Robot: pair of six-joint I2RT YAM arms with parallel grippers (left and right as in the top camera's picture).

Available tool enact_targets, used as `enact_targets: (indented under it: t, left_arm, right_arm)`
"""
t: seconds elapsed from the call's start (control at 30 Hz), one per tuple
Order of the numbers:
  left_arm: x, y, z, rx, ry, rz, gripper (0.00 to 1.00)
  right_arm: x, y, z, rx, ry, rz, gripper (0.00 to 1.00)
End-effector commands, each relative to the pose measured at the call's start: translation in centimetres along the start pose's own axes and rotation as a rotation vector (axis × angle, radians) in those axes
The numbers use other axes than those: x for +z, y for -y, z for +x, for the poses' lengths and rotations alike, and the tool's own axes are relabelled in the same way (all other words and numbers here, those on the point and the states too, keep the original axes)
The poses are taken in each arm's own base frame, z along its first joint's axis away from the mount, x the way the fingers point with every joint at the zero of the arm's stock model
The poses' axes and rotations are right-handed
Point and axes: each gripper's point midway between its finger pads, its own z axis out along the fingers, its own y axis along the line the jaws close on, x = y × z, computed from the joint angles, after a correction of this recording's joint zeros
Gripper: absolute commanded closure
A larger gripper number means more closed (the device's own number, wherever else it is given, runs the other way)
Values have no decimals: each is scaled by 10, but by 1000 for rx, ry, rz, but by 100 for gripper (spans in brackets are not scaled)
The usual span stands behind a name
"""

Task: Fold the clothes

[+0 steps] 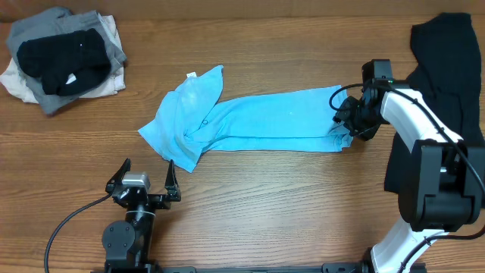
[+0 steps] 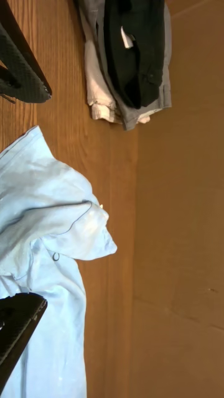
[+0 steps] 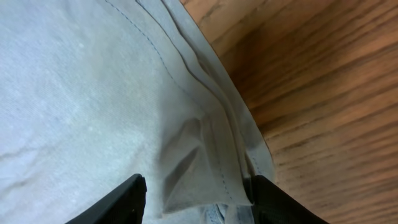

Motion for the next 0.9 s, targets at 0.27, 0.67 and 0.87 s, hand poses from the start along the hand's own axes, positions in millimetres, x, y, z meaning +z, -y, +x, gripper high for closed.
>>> enact_targets:
  t: [0.27,0.67,0.87]
  left_arm:
    - [0,-2,0,18,4,-12,0]
    - [0,-2,0,18,4,-12,0]
    - [0,-2,0,18,4,-12,0]
  right_arm:
    - [13,9,13,9,-31,13,43]
    - [14,4,5,6,-2,-6,77]
    - [14,3,-2,29,29,-8,96]
